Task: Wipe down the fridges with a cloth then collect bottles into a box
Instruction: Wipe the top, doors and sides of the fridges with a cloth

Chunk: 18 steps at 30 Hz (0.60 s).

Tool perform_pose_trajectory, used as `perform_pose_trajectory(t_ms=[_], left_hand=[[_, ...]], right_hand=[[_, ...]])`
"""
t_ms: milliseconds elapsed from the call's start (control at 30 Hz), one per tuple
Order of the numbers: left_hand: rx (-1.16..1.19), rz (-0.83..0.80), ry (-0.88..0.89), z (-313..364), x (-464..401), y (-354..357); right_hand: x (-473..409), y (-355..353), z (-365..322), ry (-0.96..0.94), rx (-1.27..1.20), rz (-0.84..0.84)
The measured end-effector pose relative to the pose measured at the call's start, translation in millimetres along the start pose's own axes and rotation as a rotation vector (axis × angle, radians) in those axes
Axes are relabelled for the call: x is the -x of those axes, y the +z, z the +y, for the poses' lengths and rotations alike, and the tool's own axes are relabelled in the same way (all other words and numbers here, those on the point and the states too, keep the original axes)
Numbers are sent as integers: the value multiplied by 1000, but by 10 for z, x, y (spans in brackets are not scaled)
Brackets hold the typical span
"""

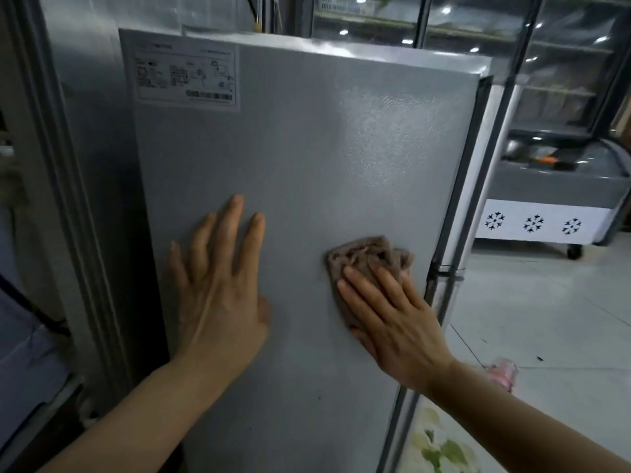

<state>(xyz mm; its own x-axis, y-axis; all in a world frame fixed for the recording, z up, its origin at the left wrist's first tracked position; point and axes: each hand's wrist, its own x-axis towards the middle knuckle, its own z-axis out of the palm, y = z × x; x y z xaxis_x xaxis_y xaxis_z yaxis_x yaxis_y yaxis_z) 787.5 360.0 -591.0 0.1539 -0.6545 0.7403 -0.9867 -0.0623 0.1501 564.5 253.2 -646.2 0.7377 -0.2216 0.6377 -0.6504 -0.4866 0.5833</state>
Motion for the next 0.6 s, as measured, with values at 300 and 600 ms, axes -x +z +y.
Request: perform_pose_trajectory(t_ms=[300,600], left_hand=[[16,34,126,423,-309,-59],[12,6,80,469,-294,-31]], right_hand=[[-1182,-701,988,467,7,305],[38,-178,320,273,66,39]])
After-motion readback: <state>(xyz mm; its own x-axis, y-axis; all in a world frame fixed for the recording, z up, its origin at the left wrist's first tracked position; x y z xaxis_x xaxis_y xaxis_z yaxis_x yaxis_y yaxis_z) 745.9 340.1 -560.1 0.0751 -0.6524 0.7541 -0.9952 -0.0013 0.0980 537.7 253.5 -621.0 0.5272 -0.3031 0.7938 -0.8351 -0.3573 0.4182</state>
